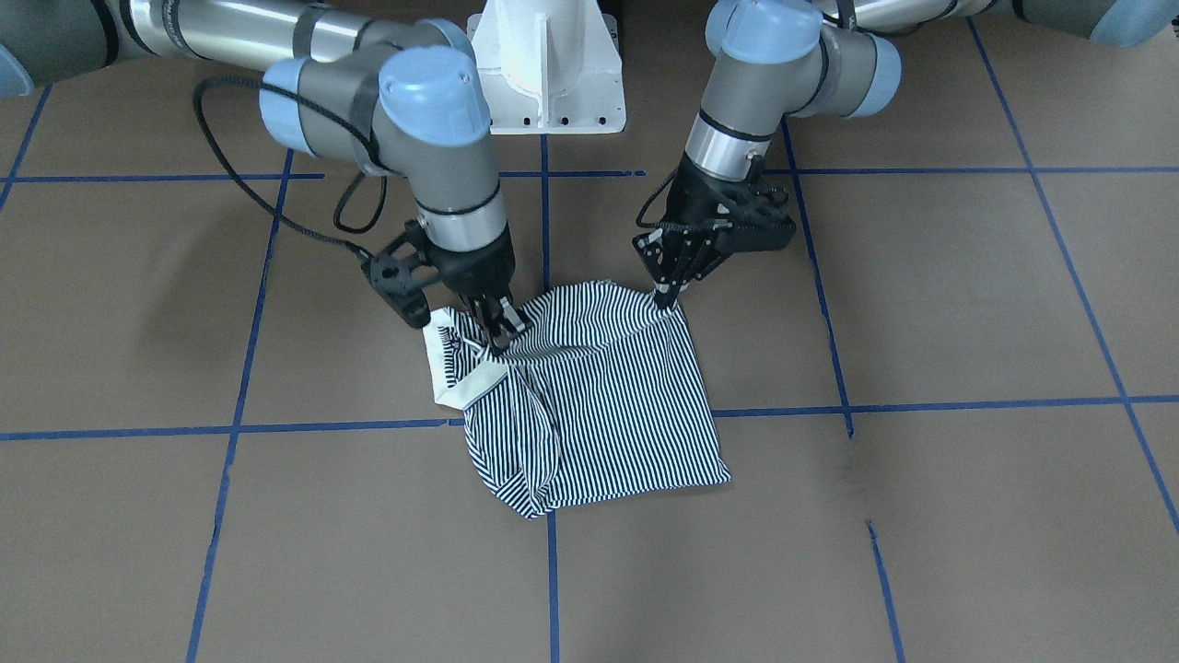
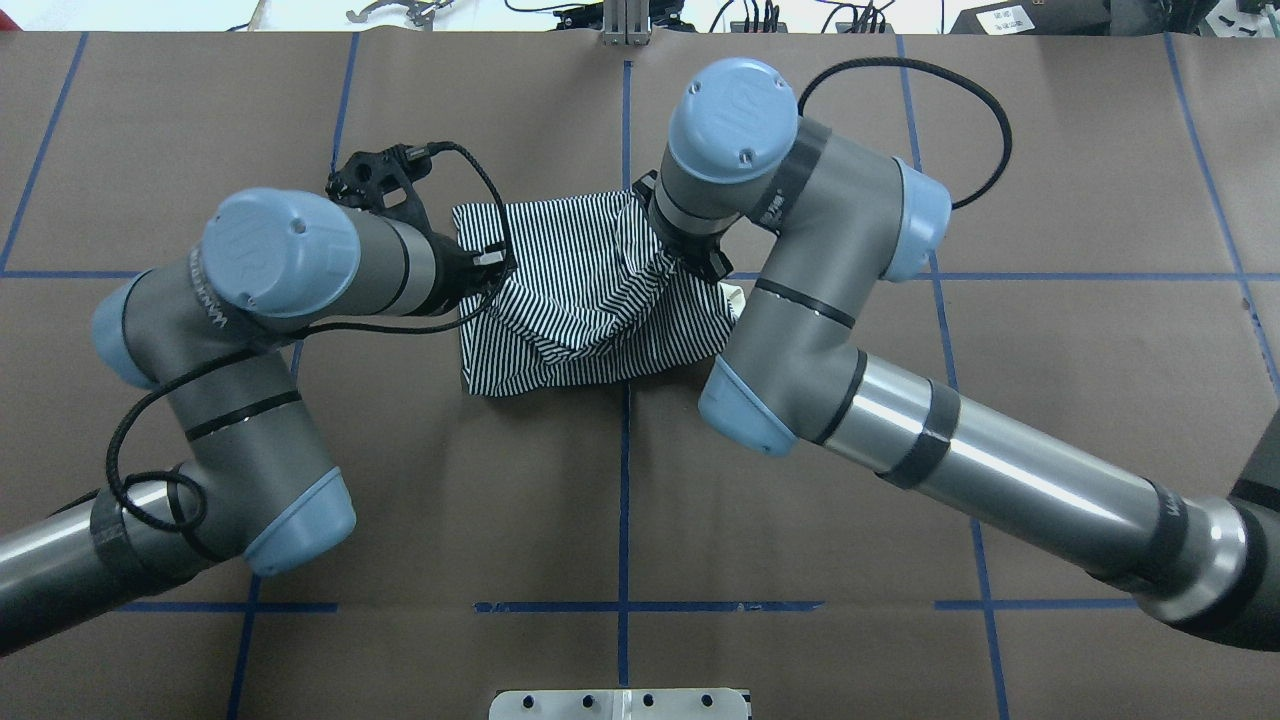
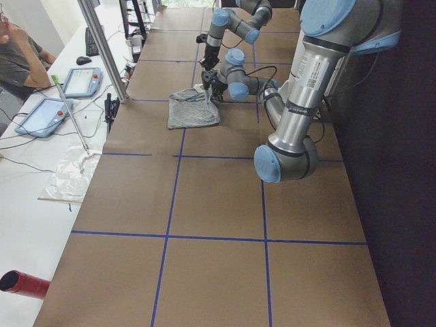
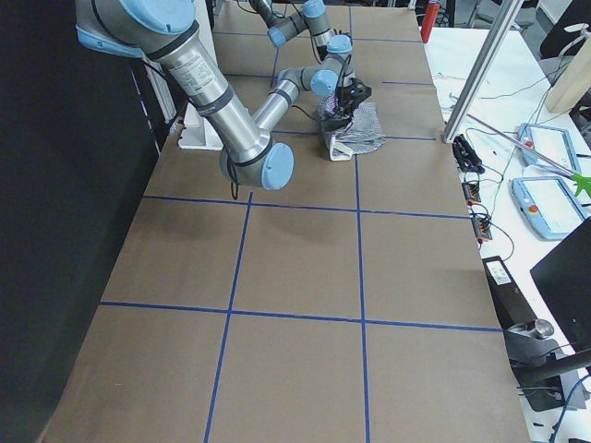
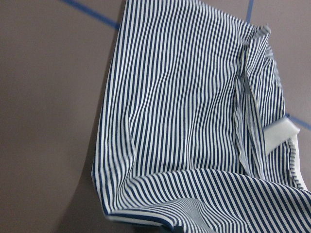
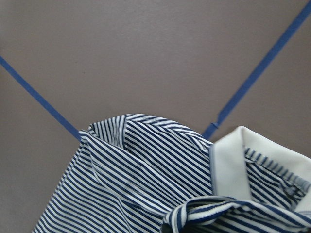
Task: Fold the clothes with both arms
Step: 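Grasp the shirt with both grippers and fold it away from the robot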
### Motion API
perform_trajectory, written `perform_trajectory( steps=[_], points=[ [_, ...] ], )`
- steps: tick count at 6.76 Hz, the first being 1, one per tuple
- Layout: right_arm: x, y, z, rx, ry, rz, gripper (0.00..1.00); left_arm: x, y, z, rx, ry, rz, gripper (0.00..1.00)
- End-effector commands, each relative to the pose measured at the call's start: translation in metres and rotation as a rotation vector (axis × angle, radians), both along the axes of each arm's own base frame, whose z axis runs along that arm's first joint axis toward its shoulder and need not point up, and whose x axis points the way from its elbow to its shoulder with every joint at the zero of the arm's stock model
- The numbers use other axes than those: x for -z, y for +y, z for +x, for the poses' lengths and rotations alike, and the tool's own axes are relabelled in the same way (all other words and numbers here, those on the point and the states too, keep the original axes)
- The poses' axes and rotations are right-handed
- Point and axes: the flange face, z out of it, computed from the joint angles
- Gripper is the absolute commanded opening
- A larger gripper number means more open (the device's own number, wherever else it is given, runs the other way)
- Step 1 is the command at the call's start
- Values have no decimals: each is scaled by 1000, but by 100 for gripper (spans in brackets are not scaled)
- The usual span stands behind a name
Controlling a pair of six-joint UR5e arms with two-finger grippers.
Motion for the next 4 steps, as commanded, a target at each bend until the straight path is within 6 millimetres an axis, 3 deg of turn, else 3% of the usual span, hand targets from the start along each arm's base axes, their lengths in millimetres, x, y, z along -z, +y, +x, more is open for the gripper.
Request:
perform_trajectory(
  steps=[1,2,3,4],
  points=[
    [-15,-62,-8,-2,-33,-20,0,-28,-61,-4,29,-55,49,0],
    [-31,-75,-16,15,-35,11,0,-48,-79,6,28,-62,77,0],
    [-47,-85,-27,21,-26,13,32,-69,-101,15,22,-100,84,0],
    [-47,-103,-35,14,-16,7,61,-87,-139,14,28,-137,118,6]
  ],
)
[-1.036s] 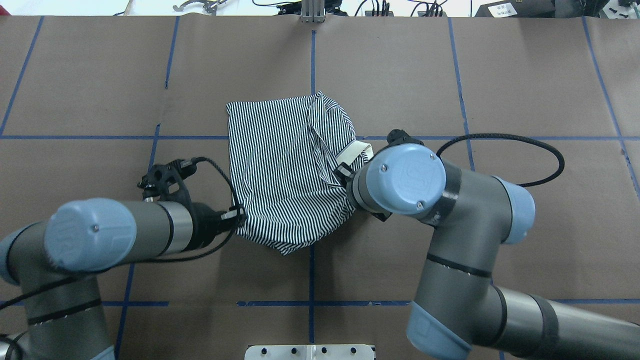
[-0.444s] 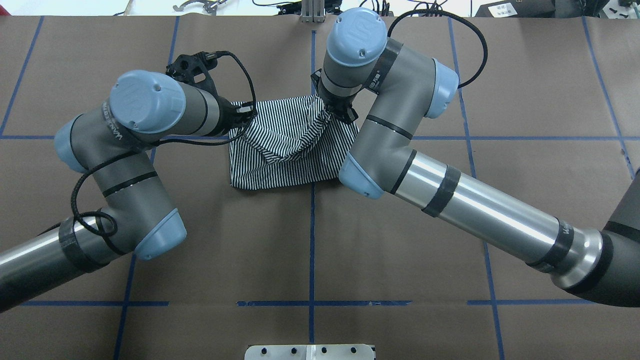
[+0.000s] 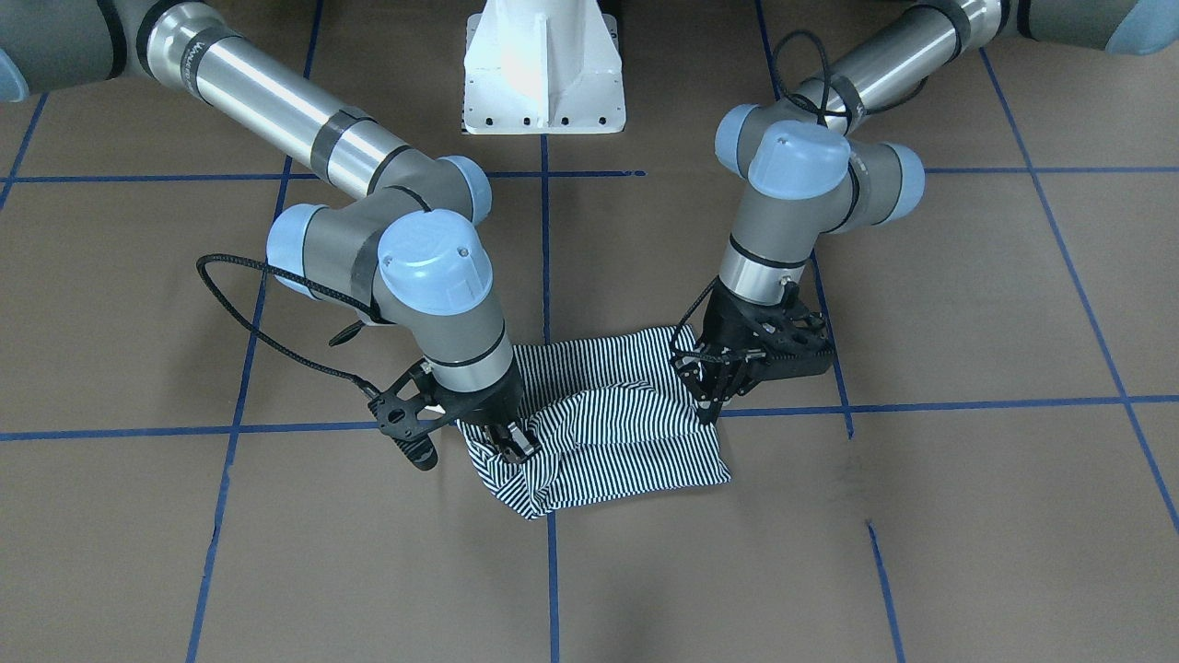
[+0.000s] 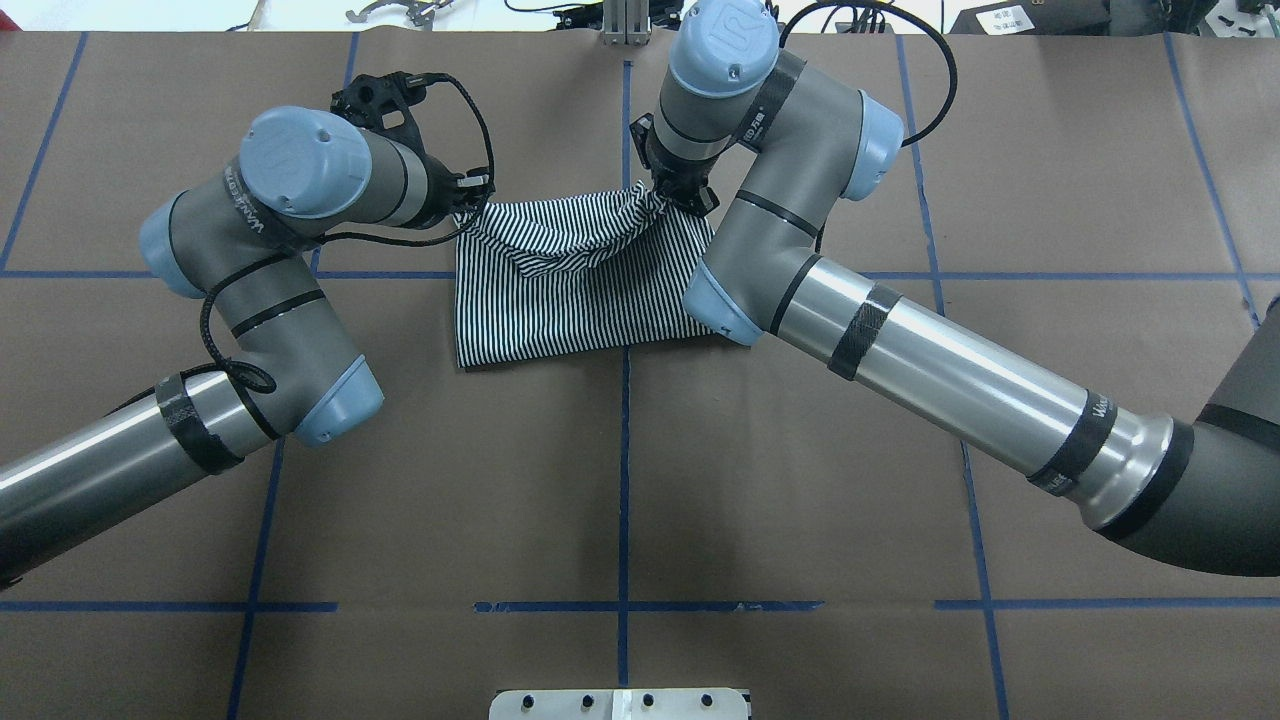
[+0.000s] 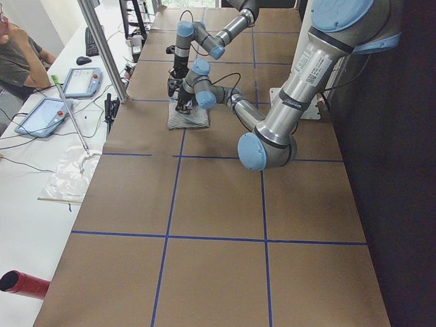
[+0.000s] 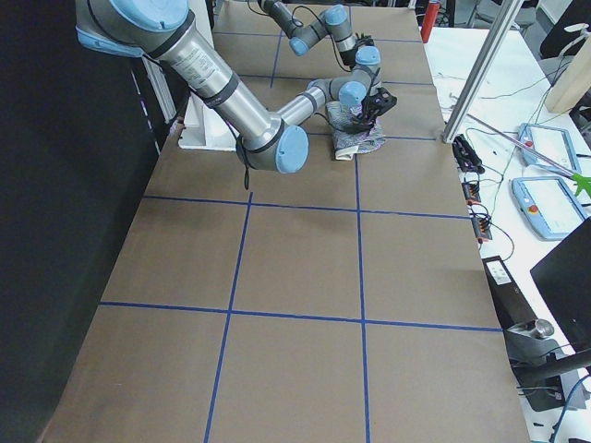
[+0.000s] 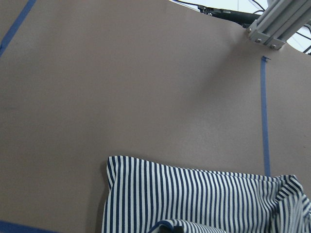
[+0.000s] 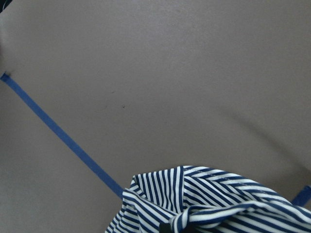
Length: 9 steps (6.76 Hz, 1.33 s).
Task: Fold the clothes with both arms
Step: 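Release the shirt and lift the right gripper away while the left lifts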
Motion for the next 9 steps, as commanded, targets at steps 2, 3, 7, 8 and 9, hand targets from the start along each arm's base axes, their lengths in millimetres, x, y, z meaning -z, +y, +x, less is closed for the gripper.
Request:
perform_trajectory(
  steps=[2,3,7,8,9],
  points=[
    [-14,-73,21,-13,13,41,100,-32,-93,-36,7,-21,76,55],
    [-11,-78,30,-3,-2,36,100,-26,-94,-43,-18,9,69,66],
    [-44,-76,107,61,-52,102,100,27,-11,28,-171,80,42,0],
    [-54,-71,114,73,-48,120,100,34,16,55,-223,64,27,0],
    [-53,-70,114,74,-50,123,100,39,29,63,-269,67,4,0]
  ],
)
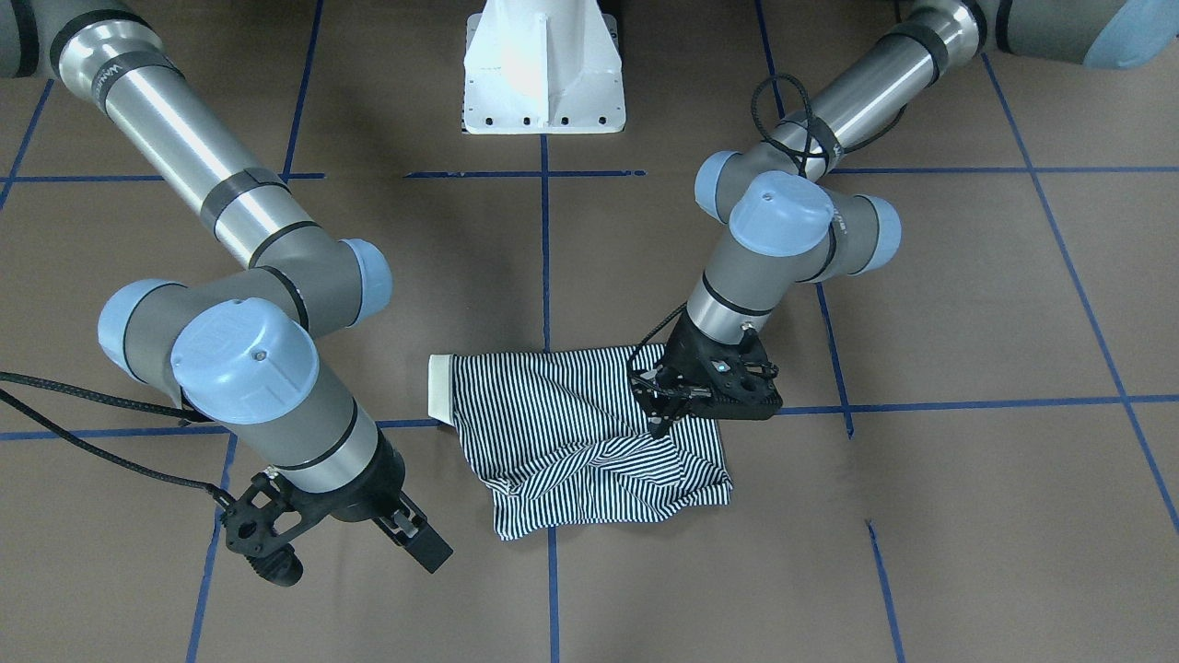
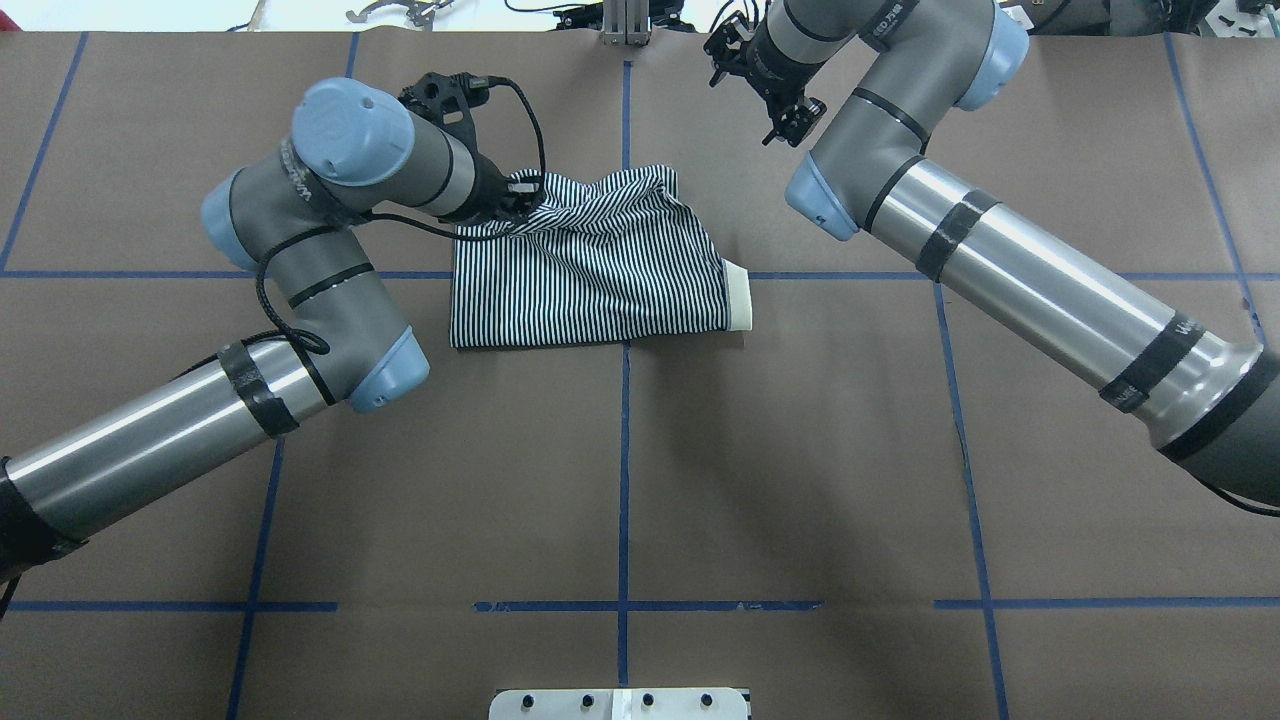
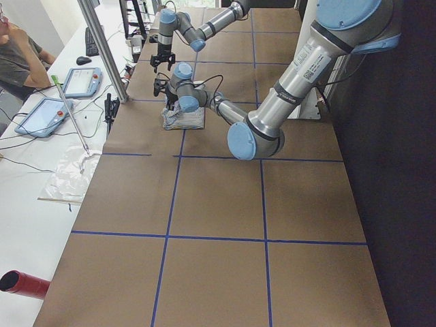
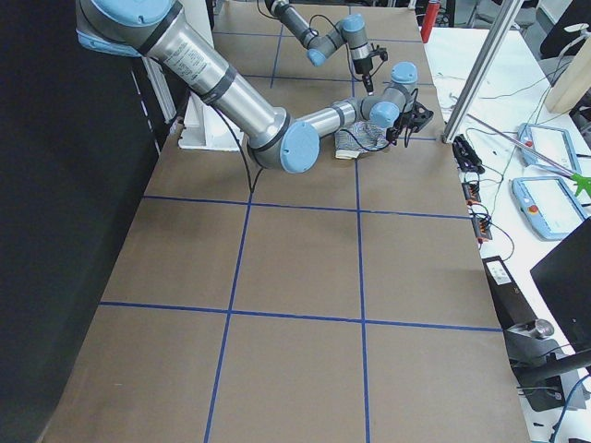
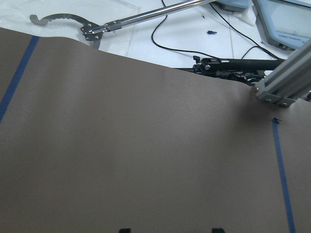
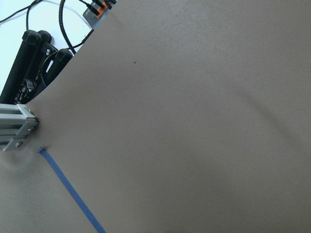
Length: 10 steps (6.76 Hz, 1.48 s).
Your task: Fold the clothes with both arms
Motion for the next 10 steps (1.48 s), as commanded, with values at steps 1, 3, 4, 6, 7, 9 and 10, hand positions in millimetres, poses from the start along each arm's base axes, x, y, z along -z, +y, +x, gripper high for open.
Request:
perform_trajectory(
  steps=[1,3,4,6,7,9,10],
  points=[
    [-5,6,8,9,-6,18,100,3,33,35,-80,-20,-21,0],
    [-19,21,15,14,-10,22,100,6,8,60,-86,-91,36,0],
    [-34,26,14,20,0,14,100,4,-13,51,-62,-120,64,0],
    [-45,40,15,31,1,19,100,-6,-88,31,1,-165,104,0],
    [-48,52,10,43,-5,19,100,-18,-122,12,42,-145,135,0],
    [-51,57,12,46,-6,21,100,-9,-170,-60,81,-156,194,0],
    [-54,56,14,45,-2,19,100,-14,-173,-91,32,-113,181,0]
  ],
)
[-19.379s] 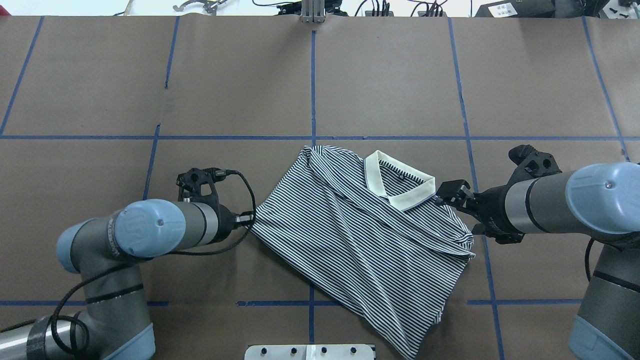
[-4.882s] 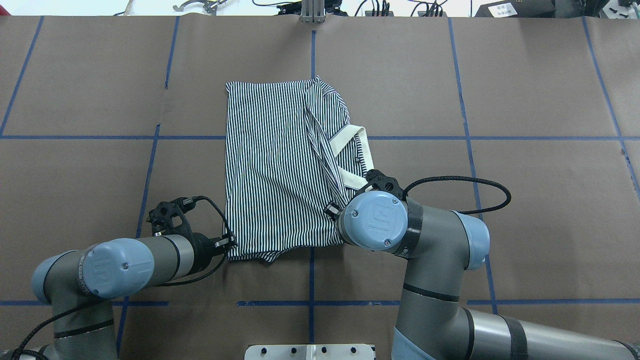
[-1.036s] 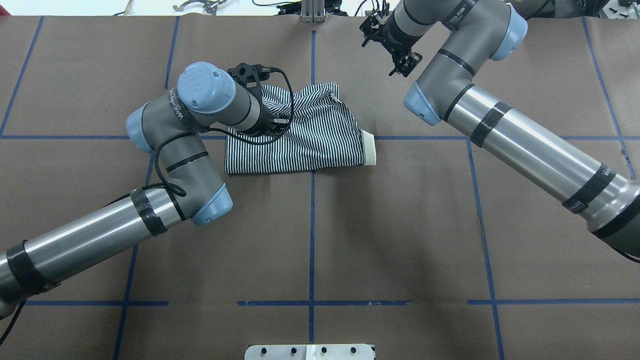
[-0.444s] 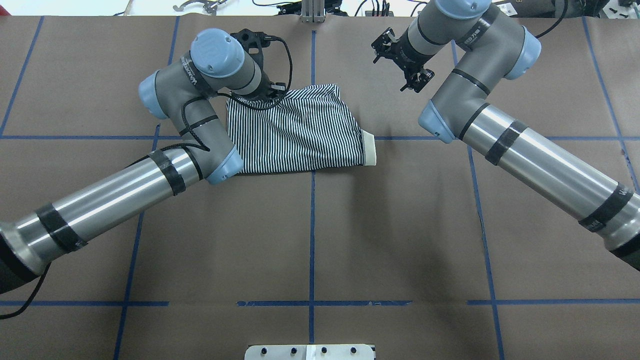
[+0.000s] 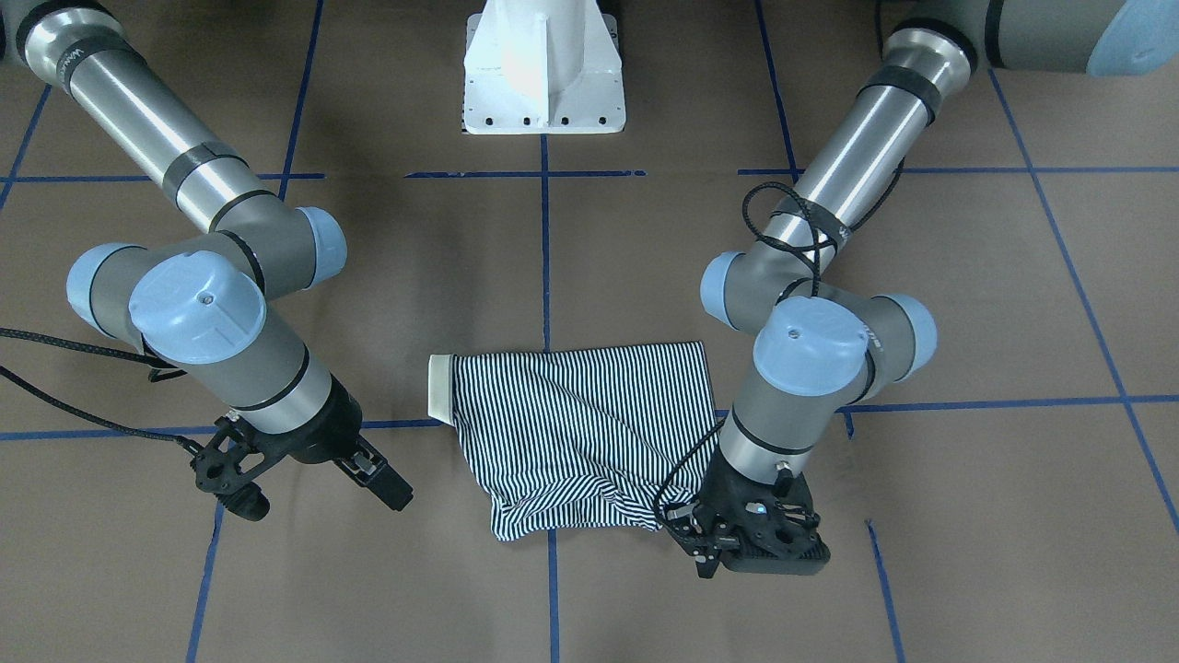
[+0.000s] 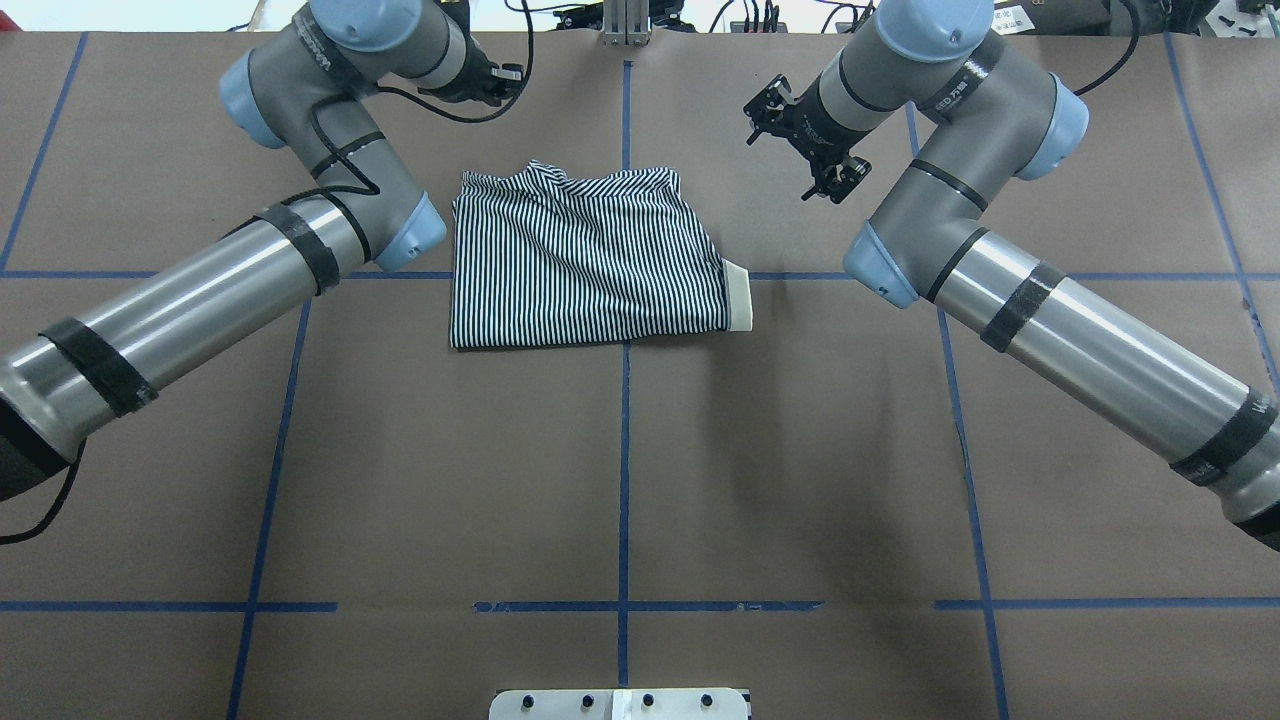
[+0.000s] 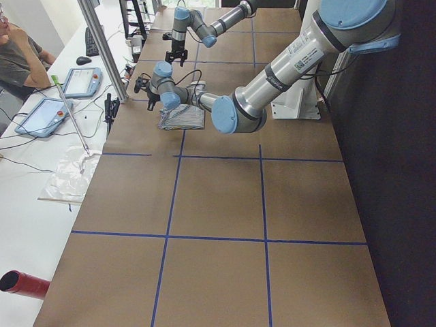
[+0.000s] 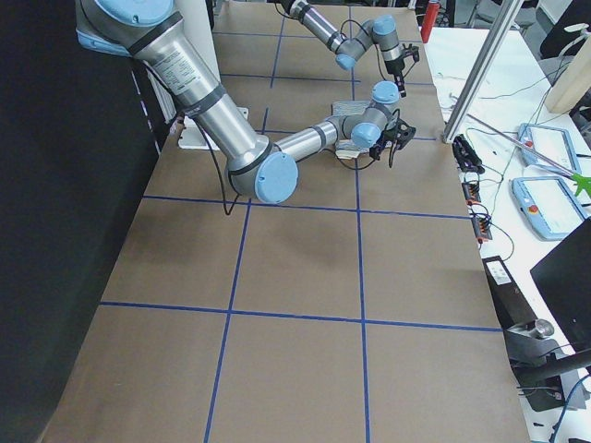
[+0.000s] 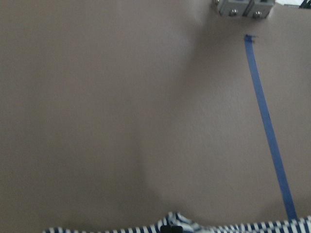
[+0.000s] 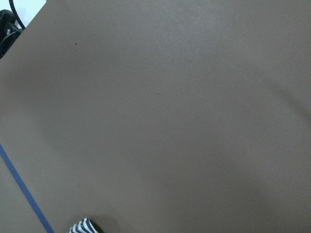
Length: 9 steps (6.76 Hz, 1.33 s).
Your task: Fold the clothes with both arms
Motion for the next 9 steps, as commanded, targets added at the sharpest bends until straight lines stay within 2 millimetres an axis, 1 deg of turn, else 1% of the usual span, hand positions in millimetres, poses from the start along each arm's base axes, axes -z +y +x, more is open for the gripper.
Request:
perform_trajectory(
  steps=[1,2,3,4,5,6,7,8,9],
  points=[
    [-9,-10,22,-19,7,-5,100,-25,4,-68,-55,31,37,0],
    [-34,-18,62,-17,23,14,100,-60,18,-126,-114,34,67,0],
    [-68,-16,113,51,65,98,100,-106,25,-199,-157,19,96,0],
    [-98,-15,171,119,117,192,100,-152,27,-269,-170,-49,150,0],
    [-153,2,234,214,174,298,100,-187,25,-343,-176,-130,210,0],
    [-208,17,304,314,216,406,100,-197,26,-405,-157,-198,247,0],
    [-264,44,368,416,245,512,100,-211,39,-466,-128,-258,265,2],
    [-307,72,404,476,283,557,100,-214,47,-488,-145,-294,227,44],
    [-328,92,415,514,278,550,100,-258,75,-489,-222,-309,24,94]
  ],
)
